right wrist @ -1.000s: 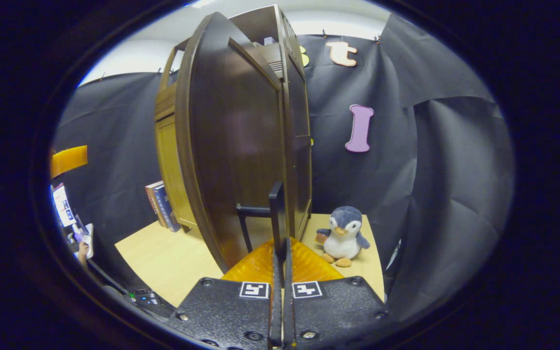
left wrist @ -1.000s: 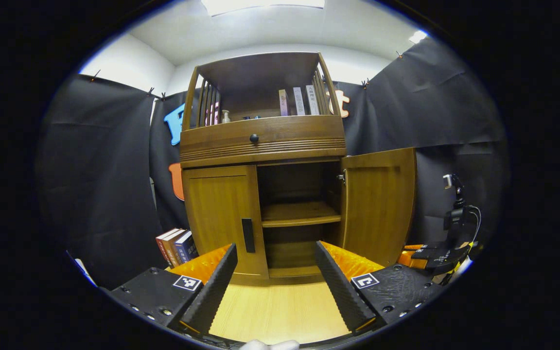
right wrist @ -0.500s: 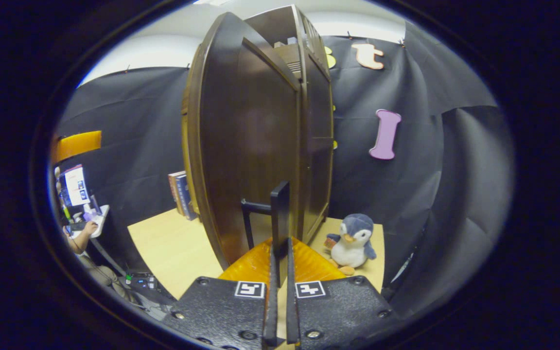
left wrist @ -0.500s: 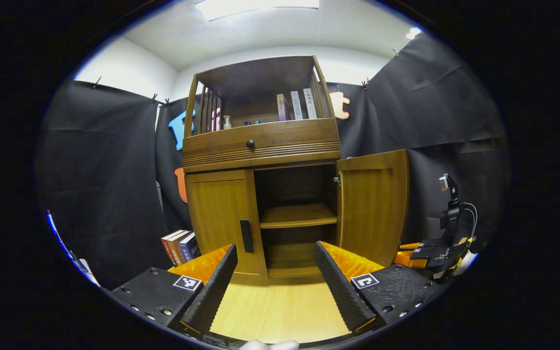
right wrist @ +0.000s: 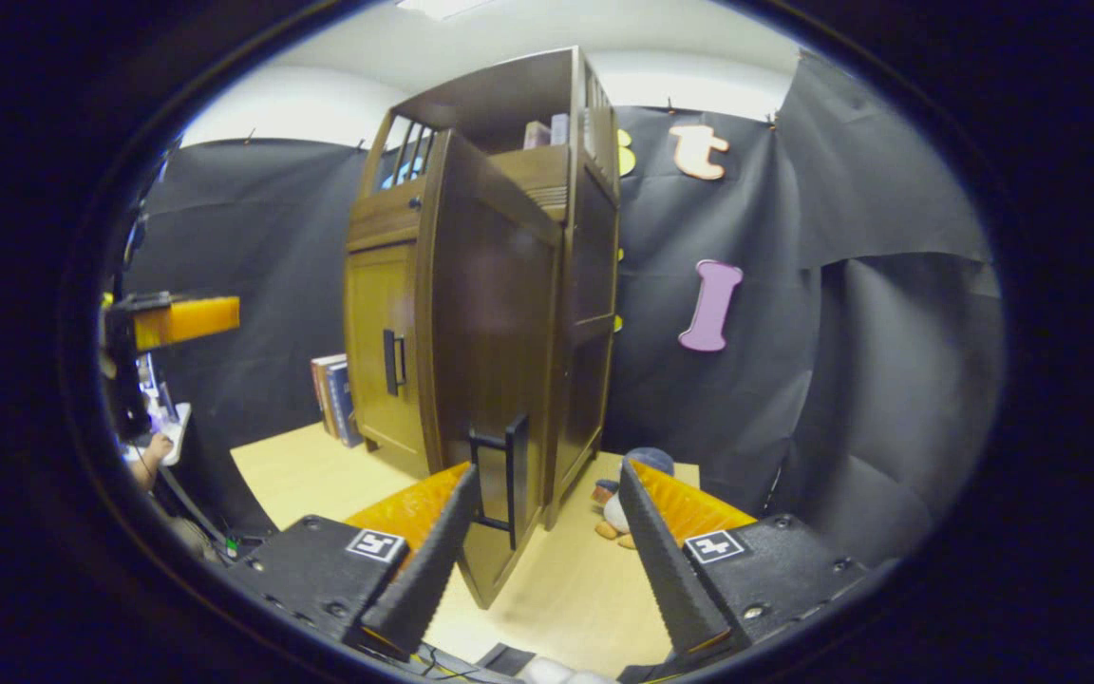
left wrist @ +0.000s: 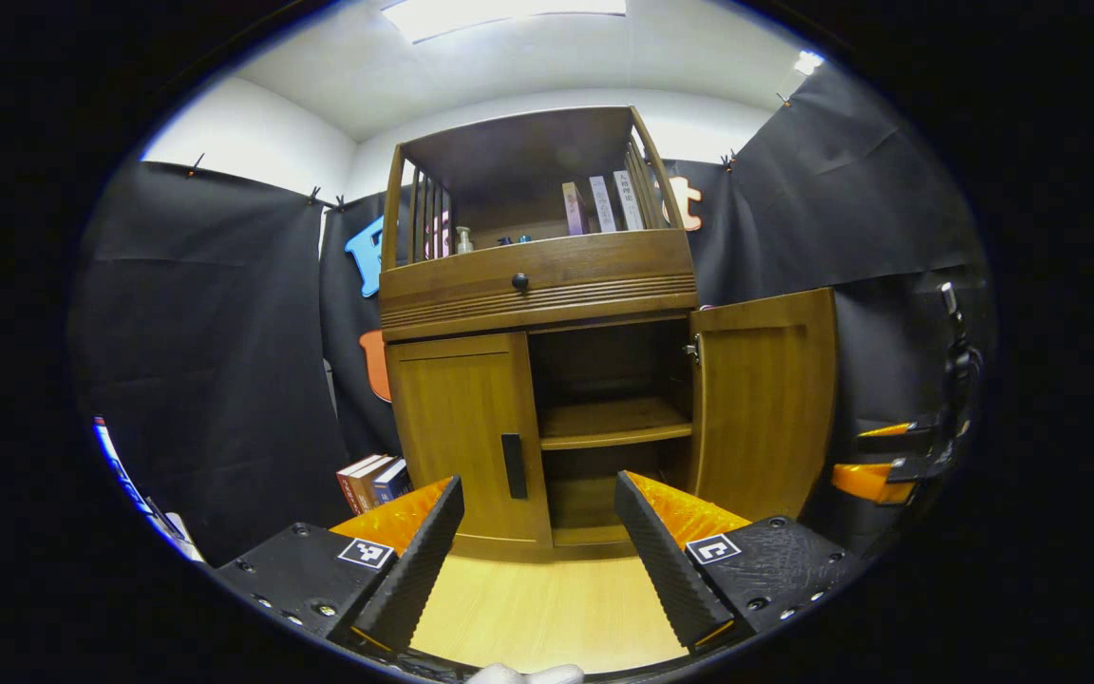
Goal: Open the right door of the double-door shoe cabinet with the right hand, and open the left door with the left hand.
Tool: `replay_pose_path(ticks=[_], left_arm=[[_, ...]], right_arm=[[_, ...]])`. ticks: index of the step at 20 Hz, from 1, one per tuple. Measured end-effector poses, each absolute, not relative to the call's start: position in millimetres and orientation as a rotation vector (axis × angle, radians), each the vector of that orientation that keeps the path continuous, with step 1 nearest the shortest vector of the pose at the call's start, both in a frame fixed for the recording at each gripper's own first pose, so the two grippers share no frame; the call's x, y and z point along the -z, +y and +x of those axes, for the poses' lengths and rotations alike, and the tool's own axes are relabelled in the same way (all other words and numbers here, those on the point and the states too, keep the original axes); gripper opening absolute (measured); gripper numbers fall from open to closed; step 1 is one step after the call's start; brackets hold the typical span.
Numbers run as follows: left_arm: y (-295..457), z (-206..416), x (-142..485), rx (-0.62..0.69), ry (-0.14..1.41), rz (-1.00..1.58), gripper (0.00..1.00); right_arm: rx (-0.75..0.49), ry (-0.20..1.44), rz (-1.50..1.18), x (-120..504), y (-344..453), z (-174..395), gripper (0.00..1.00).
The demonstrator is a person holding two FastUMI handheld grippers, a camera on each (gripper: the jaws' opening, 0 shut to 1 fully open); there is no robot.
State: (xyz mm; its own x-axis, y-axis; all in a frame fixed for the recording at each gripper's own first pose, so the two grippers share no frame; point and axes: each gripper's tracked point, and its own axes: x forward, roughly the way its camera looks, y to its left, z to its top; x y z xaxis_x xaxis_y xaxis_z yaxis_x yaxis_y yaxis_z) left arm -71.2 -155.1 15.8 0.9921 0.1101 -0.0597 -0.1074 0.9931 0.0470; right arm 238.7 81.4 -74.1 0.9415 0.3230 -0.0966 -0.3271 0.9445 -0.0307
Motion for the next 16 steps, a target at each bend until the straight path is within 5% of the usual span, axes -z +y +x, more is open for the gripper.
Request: replay_pose_path(ticks=[3,9,16], left_arm=[[-133,-52,-8,-0.099,0.062,0.036,0.96],[-73,-11,2,-0.062,0.05,0.043,0.96],[-28,41,41,0.025,0.068,0.015,0.96]], right_arm=[[-0.236,0.068,-0.012,60,82,237,0.99],[-0.02,0.02,-0.007,42,93,241,0.99],[0.069,0.049,-0.027,54,181,230,0.99]])
